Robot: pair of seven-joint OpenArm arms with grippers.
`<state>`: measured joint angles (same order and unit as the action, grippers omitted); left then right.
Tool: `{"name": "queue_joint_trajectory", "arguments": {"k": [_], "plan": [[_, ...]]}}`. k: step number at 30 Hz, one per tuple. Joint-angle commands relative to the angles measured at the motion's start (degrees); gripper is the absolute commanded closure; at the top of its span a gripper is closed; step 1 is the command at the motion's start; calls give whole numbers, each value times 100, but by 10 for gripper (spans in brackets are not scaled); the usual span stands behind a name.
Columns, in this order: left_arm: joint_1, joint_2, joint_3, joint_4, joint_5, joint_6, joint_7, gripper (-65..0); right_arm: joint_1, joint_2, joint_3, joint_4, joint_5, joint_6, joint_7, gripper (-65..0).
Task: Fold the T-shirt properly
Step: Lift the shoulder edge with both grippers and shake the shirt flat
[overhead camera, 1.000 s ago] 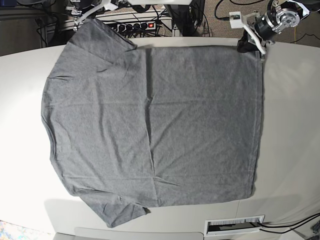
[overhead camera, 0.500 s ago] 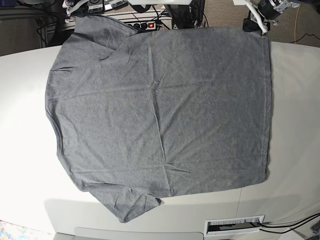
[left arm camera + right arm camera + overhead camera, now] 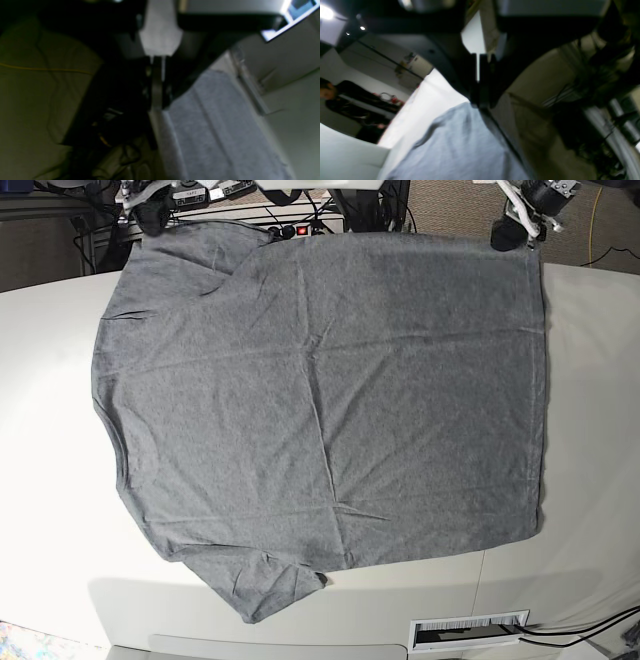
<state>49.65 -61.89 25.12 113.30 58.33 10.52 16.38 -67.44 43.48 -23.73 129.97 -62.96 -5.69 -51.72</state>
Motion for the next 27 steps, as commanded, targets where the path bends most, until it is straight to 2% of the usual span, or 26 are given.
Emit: {"name": "queue_joint_trajectory", "arguments": {"k": [1,6,13,21,27], "plan": [[33,-142,-20,74,140,240,79,0,-20,70,92,160,-101,-94,46,0],[0,-210,-20,79,516,649,422,0,83,96,758,382,308,-98,498,0],[-455,-208,-28,79,455,769,420,0,586,96,1436,409,1178,-72,1185,0],[-1617,-146,-28,79,-802,767,-63,0,1521,79,1447,407,1757,-70,1384,0],[-2337,-48,-28,63,-1574,765,-103,0,2142,79,1447,310,1917,-55,1513,0]]}}
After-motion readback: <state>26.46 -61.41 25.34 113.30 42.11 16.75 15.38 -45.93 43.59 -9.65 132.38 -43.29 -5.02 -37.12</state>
